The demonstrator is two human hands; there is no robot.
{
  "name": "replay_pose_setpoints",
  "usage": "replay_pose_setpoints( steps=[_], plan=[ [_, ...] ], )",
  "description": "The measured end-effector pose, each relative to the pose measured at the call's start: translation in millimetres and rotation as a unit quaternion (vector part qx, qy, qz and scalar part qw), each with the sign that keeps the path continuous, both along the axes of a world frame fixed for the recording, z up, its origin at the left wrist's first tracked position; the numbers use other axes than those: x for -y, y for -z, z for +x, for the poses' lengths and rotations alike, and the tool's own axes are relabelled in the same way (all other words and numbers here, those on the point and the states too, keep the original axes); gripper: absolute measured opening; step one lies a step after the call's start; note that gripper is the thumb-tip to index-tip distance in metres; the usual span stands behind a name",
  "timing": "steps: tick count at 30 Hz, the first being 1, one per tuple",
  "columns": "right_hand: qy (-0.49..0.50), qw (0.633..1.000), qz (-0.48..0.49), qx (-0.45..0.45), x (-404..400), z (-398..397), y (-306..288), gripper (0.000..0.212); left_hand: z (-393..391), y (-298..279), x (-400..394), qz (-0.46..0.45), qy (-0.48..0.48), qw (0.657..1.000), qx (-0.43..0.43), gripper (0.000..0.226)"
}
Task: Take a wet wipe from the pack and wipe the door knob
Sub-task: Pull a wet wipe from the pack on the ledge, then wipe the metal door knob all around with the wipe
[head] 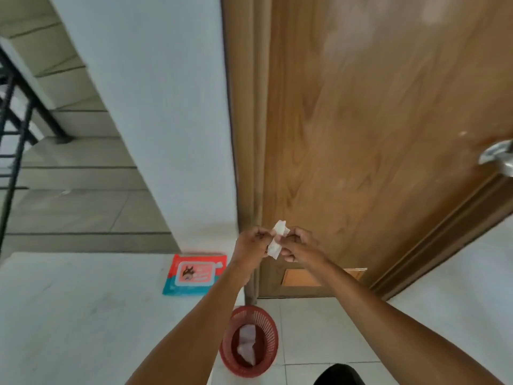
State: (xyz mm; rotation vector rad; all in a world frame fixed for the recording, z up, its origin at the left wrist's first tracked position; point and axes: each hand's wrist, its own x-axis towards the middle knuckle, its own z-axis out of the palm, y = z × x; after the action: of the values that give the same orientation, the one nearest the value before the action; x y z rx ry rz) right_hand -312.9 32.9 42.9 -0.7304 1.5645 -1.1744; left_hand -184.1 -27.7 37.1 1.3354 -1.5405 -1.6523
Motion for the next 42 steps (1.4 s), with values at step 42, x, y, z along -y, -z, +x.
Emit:
replay_pose_setpoints(
  steps=[42],
  plan=[
    [0.258, 0.96, -0.108, 0.009, -197.4, -389.9, -26.9, 0.03, -423.6, -45.4, -133.4, 0.096, 0.2, 0.973, -0.058, 0.014]
  ],
)
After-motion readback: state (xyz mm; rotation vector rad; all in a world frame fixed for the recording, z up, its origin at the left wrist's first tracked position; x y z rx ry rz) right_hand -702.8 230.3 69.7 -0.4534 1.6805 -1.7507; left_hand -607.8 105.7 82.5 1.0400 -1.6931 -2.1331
